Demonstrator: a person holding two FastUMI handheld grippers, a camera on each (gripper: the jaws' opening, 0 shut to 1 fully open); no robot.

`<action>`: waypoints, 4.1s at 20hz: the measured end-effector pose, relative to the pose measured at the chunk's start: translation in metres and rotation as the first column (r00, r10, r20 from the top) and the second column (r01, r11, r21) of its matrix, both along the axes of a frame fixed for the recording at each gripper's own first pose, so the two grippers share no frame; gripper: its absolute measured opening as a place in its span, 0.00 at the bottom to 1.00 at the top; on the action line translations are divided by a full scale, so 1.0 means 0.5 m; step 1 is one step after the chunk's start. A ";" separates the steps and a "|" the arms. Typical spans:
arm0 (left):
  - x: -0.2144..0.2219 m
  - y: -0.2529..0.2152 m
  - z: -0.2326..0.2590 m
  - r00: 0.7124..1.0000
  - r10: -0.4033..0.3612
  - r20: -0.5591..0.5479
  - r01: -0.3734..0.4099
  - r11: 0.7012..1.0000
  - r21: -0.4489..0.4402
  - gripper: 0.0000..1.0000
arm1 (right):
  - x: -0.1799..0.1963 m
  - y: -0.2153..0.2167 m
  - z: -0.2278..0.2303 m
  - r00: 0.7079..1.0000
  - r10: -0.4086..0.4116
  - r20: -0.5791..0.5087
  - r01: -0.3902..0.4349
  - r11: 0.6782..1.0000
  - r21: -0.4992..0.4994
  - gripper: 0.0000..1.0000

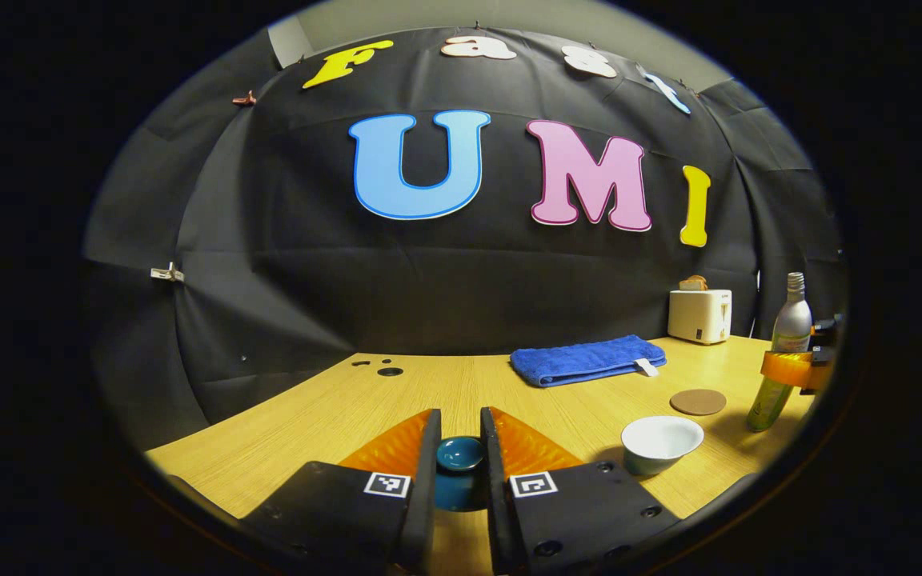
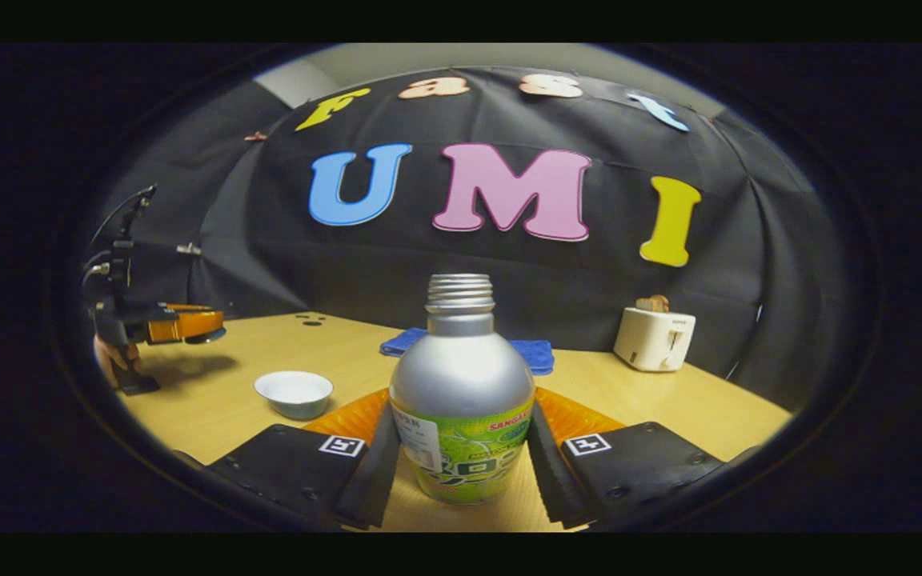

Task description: Open the teacup lid with one hand, grasp the water bottle and pour water into the teacup with the other hand; after pouring, place the water bottle on the coaster and then close the teacup lid.

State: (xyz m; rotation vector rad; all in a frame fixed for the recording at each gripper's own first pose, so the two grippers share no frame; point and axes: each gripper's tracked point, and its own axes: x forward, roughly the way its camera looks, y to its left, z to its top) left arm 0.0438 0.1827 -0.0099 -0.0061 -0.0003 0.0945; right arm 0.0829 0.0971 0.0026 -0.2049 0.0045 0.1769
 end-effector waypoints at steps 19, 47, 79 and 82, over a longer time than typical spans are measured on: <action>-0.002 0.005 -0.002 1.000 0.005 0.001 -0.005 1.000 0.001 0.32 | 0.165 0.087 0.005 0.947 0.309 0.092 -0.025 0.355 -0.935 0.75; -0.003 0.007 -0.001 1.000 0.001 0.000 -0.001 1.000 0.001 0.32 | 0.179 0.169 -0.025 0.821 0.567 0.070 0.162 -0.114 -0.980 0.75; -0.004 0.009 0.000 1.000 0.000 -0.001 0.000 1.000 0.001 0.32 | 0.149 0.219 0.031 0.733 0.676 0.069 0.323 -0.257 -0.911 0.74; -0.004 0.009 0.002 1.000 0.000 -0.001 0.000 1.000 0.001 0.32 | 0.145 0.221 0.031 0.730 0.681 0.066 0.327 -0.262 -0.908 0.74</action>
